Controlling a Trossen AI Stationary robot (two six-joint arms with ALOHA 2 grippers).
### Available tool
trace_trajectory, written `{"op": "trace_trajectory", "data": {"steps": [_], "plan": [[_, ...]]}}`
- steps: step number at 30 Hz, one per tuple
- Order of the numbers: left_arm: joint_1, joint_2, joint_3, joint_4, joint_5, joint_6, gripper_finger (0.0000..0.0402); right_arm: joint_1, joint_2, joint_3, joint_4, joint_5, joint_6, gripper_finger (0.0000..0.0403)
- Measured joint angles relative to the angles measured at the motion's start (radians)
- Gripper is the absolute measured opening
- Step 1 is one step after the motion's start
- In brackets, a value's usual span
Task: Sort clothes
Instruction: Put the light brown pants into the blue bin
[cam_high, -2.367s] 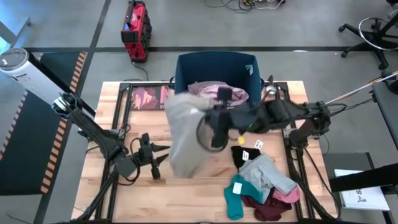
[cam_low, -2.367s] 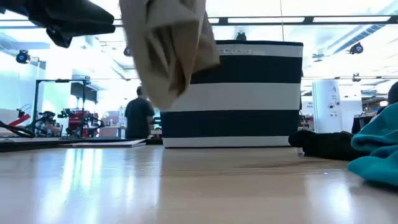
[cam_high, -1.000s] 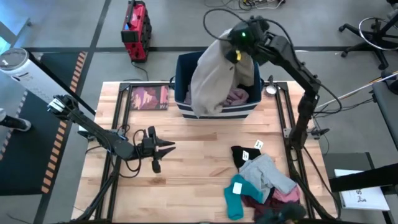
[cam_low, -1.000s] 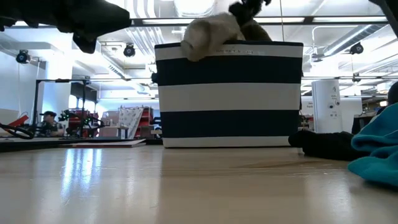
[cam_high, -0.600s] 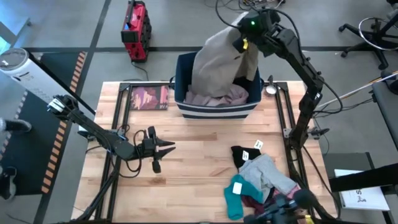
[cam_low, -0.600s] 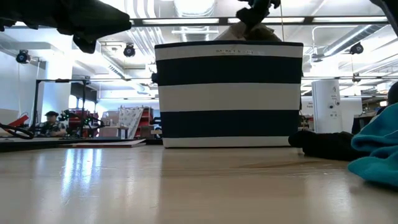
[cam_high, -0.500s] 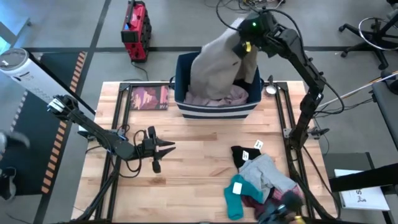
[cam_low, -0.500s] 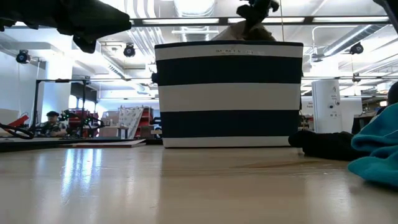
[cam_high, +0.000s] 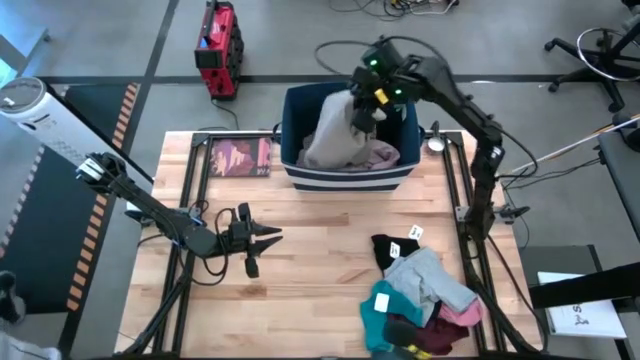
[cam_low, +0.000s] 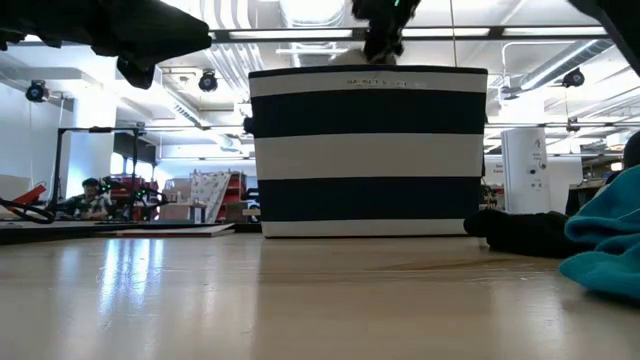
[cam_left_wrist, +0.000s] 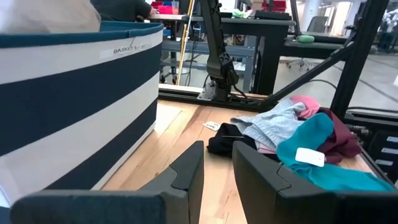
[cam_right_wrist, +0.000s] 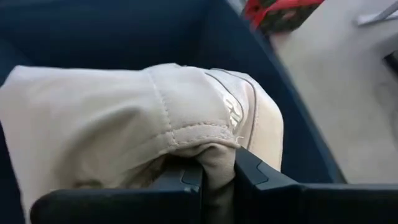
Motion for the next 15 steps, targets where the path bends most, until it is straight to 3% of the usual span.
{"op": "trace_trajectory", "data": {"steps": [10,15], "plan": [[0.004,0.002,0.000,0.000,-0.002,-0.005,0.0073,-0.010,0.166,-0.144,0.004,-0.016,-0.019,0.0018],[0.004,0.005,-0.001,0.000,-0.002,-0.011,0.0073,-0.002,0.252,-0.151,0.004,-0.013,0.032,0.0055]]}}
